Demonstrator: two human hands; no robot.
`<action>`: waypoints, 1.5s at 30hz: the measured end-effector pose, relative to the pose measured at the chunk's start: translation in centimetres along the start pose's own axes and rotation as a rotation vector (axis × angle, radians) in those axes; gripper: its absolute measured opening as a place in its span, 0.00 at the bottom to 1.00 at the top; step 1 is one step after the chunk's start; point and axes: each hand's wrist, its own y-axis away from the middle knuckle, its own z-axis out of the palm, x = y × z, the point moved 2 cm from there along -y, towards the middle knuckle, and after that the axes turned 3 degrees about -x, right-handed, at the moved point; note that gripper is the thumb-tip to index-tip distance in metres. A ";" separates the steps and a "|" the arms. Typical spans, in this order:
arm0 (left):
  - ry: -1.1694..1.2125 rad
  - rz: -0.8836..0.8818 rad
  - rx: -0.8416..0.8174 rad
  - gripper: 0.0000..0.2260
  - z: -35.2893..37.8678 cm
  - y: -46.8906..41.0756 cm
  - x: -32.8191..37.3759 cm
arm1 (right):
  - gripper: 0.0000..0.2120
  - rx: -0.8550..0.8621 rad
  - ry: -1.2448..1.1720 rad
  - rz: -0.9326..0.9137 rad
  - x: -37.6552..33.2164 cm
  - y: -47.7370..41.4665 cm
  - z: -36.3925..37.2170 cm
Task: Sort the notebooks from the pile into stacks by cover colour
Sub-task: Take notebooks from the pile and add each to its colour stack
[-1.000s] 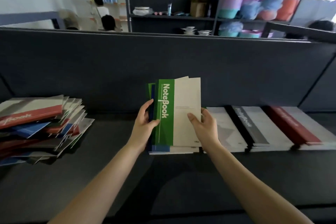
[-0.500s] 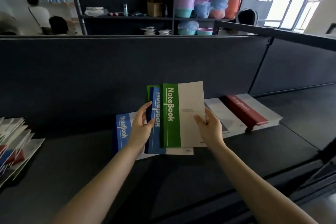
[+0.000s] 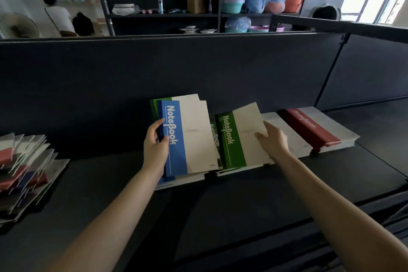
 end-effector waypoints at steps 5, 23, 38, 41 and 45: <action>-0.011 -0.006 0.025 0.17 -1.5 0.4 0.1 | 0.22 -0.057 0.066 -0.024 -1.4 -0.7 1.5; -0.030 -0.039 0.074 0.11 -3.5 1.7 0.0 | 0.23 -0.049 0.240 -0.190 -2.6 -0.6 5.4; -0.003 0.005 0.122 0.21 -6.8 2.9 -0.4 | 0.27 -0.324 -0.348 -0.206 -10.0 7.5 12.9; 0.009 0.017 0.168 0.19 -7.7 3.0 -0.3 | 0.23 -0.287 -0.392 -0.206 -10.6 7.7 13.3; 0.044 0.036 0.221 0.19 -9.3 3.0 0.2 | 0.23 -0.211 -0.427 -0.200 -10.9 6.8 13.1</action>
